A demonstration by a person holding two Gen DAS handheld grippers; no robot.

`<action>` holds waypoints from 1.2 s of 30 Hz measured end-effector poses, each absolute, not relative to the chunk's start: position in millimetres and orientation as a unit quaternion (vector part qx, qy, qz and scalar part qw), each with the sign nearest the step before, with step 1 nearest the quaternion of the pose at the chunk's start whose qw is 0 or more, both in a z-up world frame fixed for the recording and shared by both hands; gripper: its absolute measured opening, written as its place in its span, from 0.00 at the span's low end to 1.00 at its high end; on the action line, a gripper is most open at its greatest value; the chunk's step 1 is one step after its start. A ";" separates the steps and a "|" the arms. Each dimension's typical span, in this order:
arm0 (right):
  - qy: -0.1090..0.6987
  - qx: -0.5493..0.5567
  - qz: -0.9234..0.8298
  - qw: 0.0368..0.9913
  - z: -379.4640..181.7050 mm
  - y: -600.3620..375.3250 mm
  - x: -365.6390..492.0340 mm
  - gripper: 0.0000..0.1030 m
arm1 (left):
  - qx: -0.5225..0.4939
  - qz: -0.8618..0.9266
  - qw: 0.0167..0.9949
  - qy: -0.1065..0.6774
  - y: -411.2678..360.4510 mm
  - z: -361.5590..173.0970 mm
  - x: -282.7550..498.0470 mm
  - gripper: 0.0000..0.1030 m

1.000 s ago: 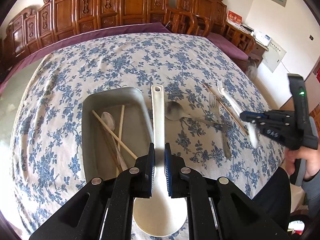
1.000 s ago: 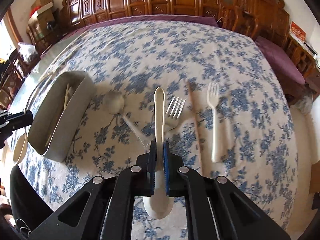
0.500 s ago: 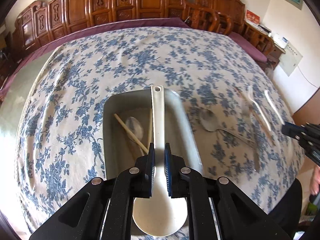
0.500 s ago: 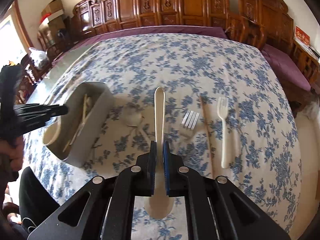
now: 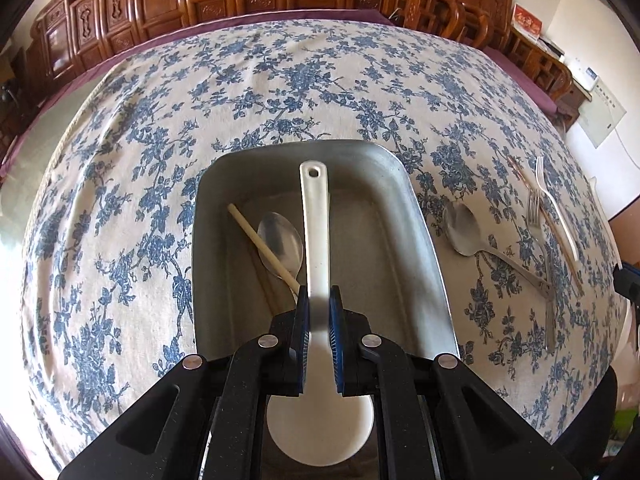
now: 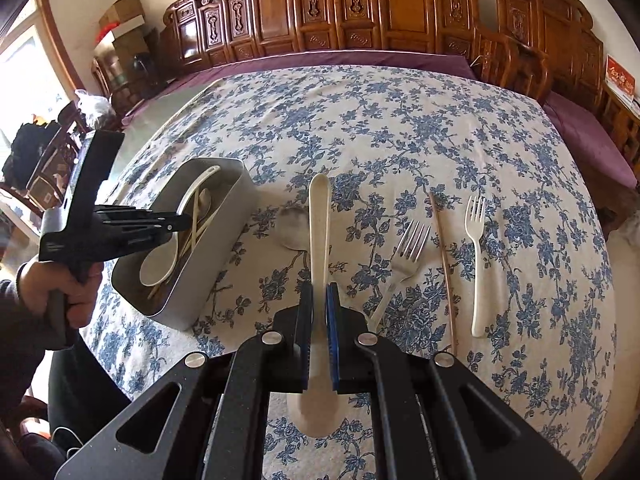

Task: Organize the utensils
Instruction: 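Carry the white spoon into the grey tray and open the left gripper while the right holds its spoon, then lower the white spoon into the grey tray and open the right gripper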

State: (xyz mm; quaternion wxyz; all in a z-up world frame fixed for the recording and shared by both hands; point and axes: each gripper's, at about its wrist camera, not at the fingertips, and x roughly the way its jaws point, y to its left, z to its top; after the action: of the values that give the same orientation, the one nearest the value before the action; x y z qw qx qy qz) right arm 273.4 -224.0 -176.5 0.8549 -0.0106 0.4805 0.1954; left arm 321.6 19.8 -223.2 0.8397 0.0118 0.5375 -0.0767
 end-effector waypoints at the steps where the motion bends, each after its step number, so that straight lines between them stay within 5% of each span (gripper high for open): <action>1: 0.480 -0.011 0.197 0.855 -176.1 -222.9 272.8 0.08 | 0.012 -0.076 0.839 0.538 19.9 -222.8 320.7 0.10; 6: 0.477 -0.014 0.202 0.855 -173.2 -214.1 269.8 0.08 | 0.017 -0.077 0.846 0.527 21.0 -211.2 310.6 0.25; 36: 0.469 0.012 0.265 0.842 -159.9 -96.7 292.3 0.08 | -0.021 -0.049 0.894 0.444 104.7 -123.9 229.4 0.33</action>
State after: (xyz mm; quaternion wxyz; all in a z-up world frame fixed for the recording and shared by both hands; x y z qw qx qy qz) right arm 292.3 -96.7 -159.9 0.8425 0.0118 0.4689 0.2650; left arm 229.4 104.7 -123.9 0.8944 -0.0210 0.4440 -0.0493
